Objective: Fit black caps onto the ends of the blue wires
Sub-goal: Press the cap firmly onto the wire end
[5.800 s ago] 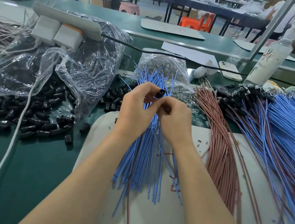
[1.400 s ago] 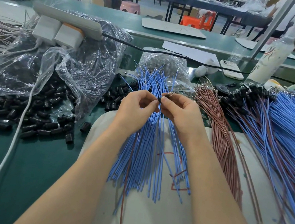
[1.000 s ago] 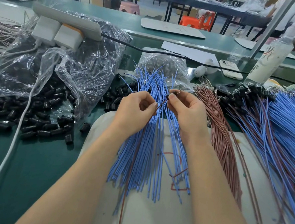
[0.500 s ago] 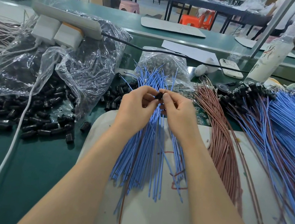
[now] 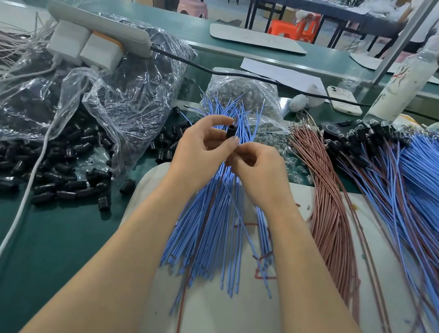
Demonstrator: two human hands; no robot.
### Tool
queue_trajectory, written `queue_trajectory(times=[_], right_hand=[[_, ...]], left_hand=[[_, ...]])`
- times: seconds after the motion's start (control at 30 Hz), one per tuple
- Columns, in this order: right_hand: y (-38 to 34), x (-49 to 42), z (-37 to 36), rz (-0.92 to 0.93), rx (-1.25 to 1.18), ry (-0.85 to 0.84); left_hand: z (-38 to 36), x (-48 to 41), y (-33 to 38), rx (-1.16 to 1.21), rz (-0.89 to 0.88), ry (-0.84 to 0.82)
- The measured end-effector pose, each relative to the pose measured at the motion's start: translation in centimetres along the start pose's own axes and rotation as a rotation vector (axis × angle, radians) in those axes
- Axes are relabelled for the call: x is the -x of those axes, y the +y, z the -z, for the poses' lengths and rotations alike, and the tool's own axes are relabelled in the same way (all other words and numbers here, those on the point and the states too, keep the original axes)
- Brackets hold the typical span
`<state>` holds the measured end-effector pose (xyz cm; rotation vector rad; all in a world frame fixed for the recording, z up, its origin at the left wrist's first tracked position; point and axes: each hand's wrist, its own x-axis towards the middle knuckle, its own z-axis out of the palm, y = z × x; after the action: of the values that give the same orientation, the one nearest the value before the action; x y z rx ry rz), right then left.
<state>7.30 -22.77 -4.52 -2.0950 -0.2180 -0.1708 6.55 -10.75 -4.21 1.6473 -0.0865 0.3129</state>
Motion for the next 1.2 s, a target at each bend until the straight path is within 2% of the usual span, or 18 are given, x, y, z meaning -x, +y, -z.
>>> queue_trajectory(times=[0.13,0.37,0.8,1.2], right_hand=[[0.15,-0.05,-0.07,0.022,0.129,0.004],[0.28,0.03,-0.19,0.016,0.228,0.025],[0.39,0.18,0.04,0.134,0.215,0.135],[0.82,0.13,-0.39,0.144,0.247,0.175]], left_hand=[[0.07,-0.09,0.12,-0.061,-0.034,0.007],[0.05,0.01,0.32,-0.021,-0.069,-0.029],[-0.18,0.24,-0.08,-0.010,-0.118,-0.158],[-0.20,0.67,0.84,0.030,-0.098,-0.156]])
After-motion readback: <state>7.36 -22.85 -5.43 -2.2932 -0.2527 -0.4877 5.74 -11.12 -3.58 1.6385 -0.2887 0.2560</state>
